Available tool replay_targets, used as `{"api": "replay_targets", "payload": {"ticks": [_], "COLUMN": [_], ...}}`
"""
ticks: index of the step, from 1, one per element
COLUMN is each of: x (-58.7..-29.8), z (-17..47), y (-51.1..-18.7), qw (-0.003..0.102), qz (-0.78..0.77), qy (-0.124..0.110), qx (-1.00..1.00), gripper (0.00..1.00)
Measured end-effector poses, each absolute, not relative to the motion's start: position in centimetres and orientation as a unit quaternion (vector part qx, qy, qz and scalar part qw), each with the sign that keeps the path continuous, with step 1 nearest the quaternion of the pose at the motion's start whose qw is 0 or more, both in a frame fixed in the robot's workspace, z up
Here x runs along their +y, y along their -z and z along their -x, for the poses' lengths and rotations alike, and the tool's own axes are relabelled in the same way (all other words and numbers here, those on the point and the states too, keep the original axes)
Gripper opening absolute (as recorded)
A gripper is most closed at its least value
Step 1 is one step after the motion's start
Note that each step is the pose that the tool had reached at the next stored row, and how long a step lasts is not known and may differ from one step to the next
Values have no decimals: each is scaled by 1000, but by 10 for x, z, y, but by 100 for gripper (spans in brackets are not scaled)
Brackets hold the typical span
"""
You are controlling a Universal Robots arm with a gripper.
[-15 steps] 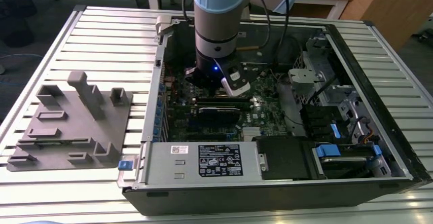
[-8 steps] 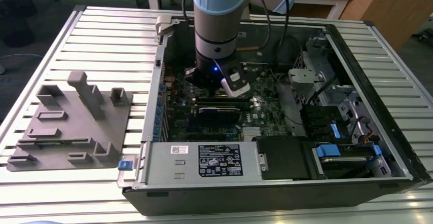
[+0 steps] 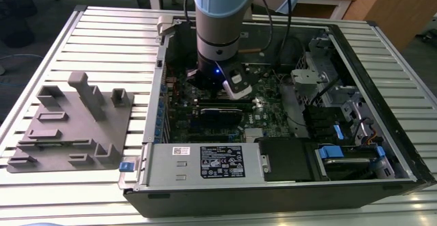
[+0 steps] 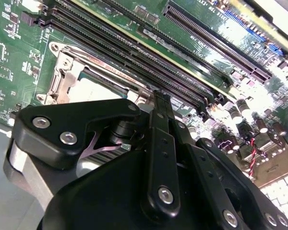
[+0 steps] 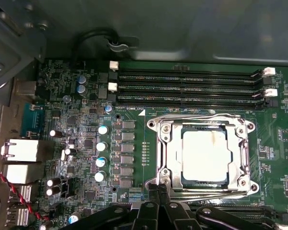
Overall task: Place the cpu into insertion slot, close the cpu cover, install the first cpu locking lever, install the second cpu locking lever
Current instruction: 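Install the second cpu locking lever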
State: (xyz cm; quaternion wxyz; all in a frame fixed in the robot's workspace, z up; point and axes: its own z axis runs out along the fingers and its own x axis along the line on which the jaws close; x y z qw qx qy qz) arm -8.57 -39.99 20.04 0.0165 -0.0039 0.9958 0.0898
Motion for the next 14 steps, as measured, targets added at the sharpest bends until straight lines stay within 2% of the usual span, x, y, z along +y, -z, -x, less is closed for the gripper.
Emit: {"api": "replay_targets", "payload": {"ticks": [14], "x": [-400], "z": [86], "y": [-198], "qw": [17], "qz": [-3], "qy": [-94], "qx": [995], "gripper": [11]}}
